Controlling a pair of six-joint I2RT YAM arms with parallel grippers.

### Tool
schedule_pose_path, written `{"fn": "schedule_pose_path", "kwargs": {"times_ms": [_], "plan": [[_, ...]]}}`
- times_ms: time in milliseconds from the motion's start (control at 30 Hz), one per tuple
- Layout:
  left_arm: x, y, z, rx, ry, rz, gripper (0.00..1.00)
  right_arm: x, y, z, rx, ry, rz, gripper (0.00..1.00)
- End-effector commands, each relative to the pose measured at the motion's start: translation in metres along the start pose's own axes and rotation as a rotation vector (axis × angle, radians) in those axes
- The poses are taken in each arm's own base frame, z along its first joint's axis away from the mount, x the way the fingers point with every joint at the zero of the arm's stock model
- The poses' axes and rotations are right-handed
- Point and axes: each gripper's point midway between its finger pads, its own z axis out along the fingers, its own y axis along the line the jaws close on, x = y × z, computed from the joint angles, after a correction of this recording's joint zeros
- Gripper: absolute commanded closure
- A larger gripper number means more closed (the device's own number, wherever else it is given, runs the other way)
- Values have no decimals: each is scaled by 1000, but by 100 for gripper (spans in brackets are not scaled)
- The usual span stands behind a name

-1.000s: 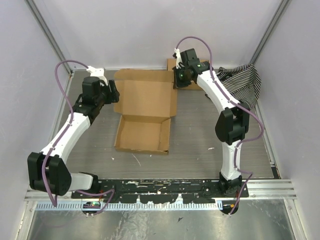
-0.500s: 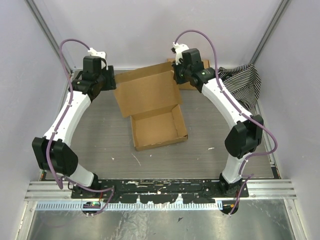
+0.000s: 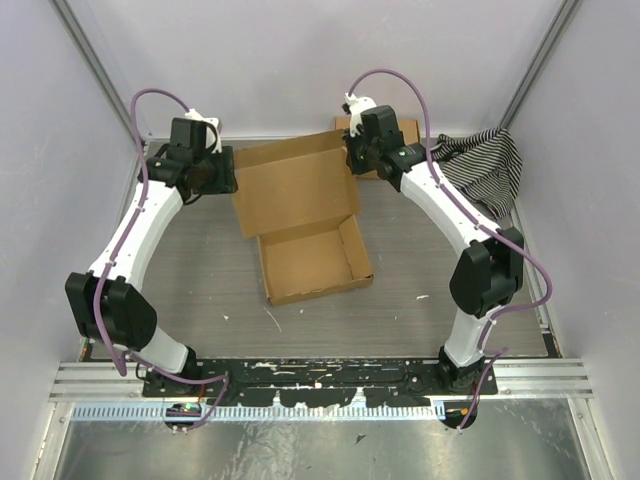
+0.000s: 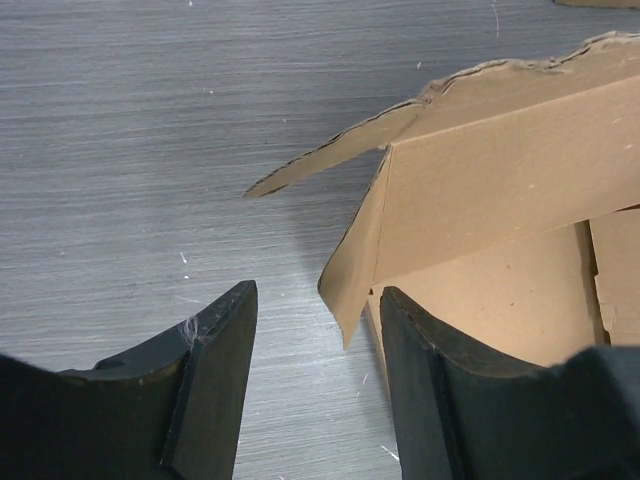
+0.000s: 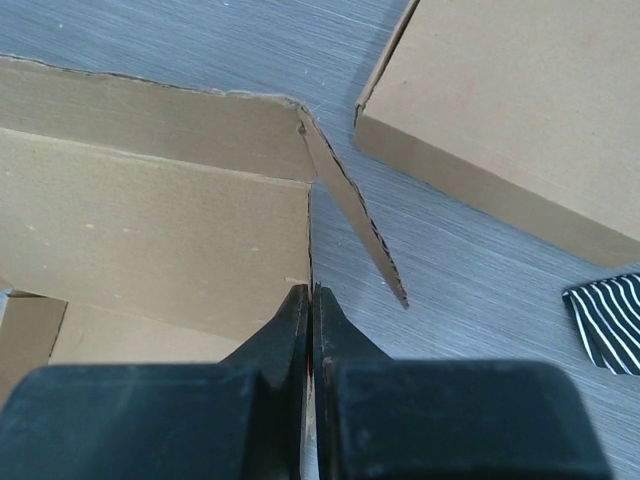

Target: Fold the paper box

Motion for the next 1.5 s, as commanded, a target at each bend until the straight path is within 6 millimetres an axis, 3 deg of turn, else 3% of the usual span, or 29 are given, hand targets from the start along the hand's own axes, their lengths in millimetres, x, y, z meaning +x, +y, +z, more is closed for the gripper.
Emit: {"fn": "schedule_pose_path", "kwargs": {"times_ms": [0,100,167,300,333,367,433,533,667,833,1000,1167,1333,1467], "plan": [[2,0,6,1,1,-13,41,-46,13,-29,-38,-163,8,99],[-1,-6,14,27,8,-30,41,-42,15,-29,-51,-153,9,99],[-2,-11,16,48,21,-41,48,-40,16,-29,-55,-146,12,99],[-2,-21,19,101,52,-45,87,-35,19,-28,-67,-122,27,96],[-2,-22,19,101,60,-45,97,-33,19,-26,-64,-108,40,91],[-4,-21,18,98,61,-42,100,-32,18,-27,-56,-85,55,79],[-6,-19,15,83,56,-37,100,-21,16,-26,-35,-24,76,52],[-16,-15,7,62,-10,-31,100,6,13,-27,-13,76,101,42],[-29,-12,-7,57,-111,-32,100,53,20,-41,-51,174,119,39],[-32,-8,-16,45,-186,-48,100,113,44,-65,-168,288,199,39],[-26,-9,-16,59,-218,-60,100,151,63,-72,-193,335,240,40],[-16,-8,-10,62,-199,-55,100,165,81,-54,-174,366,203,41],[-12,-10,-9,78,-189,-58,100,177,75,-30,-48,389,153,44],[-14,-11,-10,78,-189,-55,100,172,66,-24,39,352,124,44]]}}
